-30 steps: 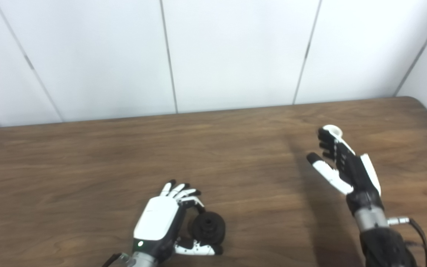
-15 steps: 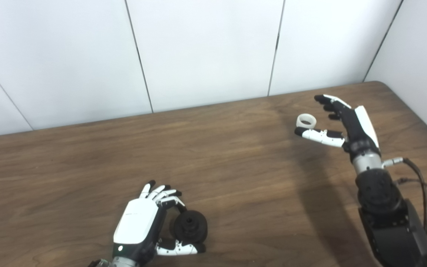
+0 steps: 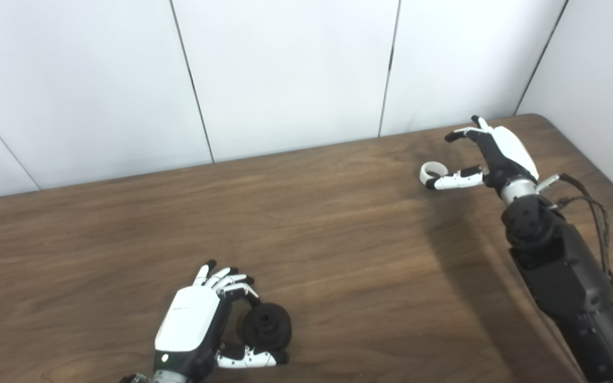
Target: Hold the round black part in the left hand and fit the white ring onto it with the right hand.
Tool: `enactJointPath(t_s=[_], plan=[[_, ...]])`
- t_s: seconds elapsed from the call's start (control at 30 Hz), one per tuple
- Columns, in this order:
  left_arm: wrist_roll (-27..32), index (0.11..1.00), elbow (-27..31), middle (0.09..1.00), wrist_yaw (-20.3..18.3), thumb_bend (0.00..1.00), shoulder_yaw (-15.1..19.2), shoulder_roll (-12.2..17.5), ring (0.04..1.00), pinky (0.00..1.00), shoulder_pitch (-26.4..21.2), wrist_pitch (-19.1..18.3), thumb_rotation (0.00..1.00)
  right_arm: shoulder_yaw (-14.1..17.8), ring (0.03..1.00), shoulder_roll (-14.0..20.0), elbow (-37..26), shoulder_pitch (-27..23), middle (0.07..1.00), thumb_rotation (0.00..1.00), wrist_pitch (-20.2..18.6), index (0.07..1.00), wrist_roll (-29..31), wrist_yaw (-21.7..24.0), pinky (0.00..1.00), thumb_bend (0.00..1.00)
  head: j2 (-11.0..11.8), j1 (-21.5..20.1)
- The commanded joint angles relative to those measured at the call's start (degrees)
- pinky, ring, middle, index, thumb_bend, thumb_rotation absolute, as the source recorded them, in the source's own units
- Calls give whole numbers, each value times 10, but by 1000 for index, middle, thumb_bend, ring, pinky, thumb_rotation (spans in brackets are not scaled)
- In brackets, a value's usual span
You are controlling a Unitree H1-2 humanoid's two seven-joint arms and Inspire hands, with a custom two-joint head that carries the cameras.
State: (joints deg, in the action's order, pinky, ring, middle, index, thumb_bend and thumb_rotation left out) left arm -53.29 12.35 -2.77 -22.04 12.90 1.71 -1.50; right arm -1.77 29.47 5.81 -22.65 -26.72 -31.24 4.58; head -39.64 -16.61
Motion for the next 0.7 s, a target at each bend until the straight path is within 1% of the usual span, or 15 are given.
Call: enactJointPath(t_s=[0.0, 0.2, 0.3, 0.4, 0.67], plan=[[-8, 484, 3, 776, -10, 524, 3, 8, 878, 1000, 7, -5, 54, -4, 1000, 23, 6, -39, 1000, 280, 6, 748, -15, -5, 976, 895, 0, 1], [-9, 485, 2, 776, -7, 524, 3, 8, 875, 1000, 8, -2, 54, -20, 1000, 27, 62, -71, 1000, 273, 2, 749, -21, 3, 986, 893, 2, 3], [-9, 484, 3, 778, -8, 524, 3, 8, 876, 1000, 9, -3, 54, -35, 1000, 32, 83, -84, 1000, 312, 0, 746, -34, 9, 998, 897, 1, 4], [-9, 485, 3, 781, -8, 524, 3, 8, 878, 1000, 9, -2, 54, -43, 1000, 34, 97, -93, 1000, 334, 0, 741, -39, 13, 1000, 900, 1, 5], [-13, 484, 8, 783, -9, 524, 2, 8, 878, 1000, 10, -2, 54, -56, 1000, 34, 139, -111, 992, 299, 1, 728, -47, 6, 1000, 898, 1, 9]])
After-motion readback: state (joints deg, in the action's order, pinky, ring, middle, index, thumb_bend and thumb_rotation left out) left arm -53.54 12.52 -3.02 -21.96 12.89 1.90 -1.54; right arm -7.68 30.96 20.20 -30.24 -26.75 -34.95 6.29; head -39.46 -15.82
